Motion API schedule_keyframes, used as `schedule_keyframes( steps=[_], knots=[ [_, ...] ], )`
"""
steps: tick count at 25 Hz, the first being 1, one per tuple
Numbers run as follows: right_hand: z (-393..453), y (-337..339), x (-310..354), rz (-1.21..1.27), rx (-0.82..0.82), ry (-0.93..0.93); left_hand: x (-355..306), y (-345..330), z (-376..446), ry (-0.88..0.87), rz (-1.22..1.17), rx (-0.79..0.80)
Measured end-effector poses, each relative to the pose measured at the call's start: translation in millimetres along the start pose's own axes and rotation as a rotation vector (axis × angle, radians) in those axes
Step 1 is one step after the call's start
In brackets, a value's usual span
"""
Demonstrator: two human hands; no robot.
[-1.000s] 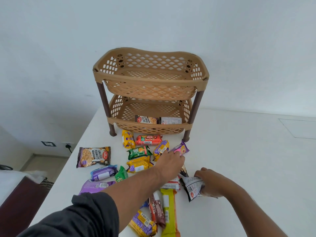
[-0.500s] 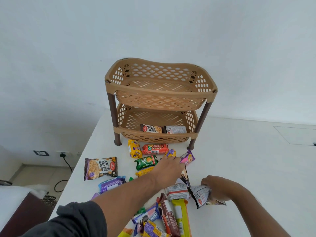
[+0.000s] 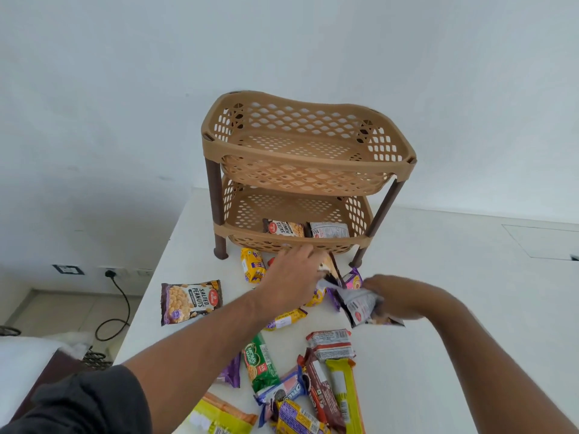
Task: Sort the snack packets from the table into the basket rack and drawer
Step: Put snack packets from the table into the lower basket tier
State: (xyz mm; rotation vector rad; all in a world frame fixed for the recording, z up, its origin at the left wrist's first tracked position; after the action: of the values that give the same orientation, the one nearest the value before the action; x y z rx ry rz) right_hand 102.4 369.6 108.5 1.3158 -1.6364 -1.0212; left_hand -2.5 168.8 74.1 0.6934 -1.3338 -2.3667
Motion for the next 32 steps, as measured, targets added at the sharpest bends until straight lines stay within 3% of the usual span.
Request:
schedule_keyframes(
  steps=[4,10,15,24,32],
  knots=[
    [28.6,34.5,20.1,0.105,-0.181,0.032,35.5,16.5,17.0,0.181,-0.001,-0.086],
    [81.0,52.5,43.0,0.046,-0.514,0.068,80.8,27.0,38.8,0.328,0.062,-0.162],
    [122.2,50.6,53.3,0.033,-0.538,0.055,110.2,21.2,53.7,0.405,0.151,-0.165],
    [190.1,40.4,53.2,0.082,-0.503,0.035,141.9,-3.3,83.6,0.556,0.187,-0.005],
    [246.9,34.8,57.8,0.160,-0.630,-0.116,167.6,-14.9,93.2,0.727,0.204,0.001]
  ],
)
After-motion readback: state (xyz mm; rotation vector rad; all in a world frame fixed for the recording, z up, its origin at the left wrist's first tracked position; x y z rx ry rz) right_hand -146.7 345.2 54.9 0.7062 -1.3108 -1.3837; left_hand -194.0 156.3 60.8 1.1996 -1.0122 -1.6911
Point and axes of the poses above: each hand's wrist, its own z-axis towards the middle knuckle, its own y-axis out of the back of the hand, x = y × z, the point moved 2 cm from there along z, towards the middle knuckle, and after that the axes turned 11 degrees about -x, right-handed, at the moved point
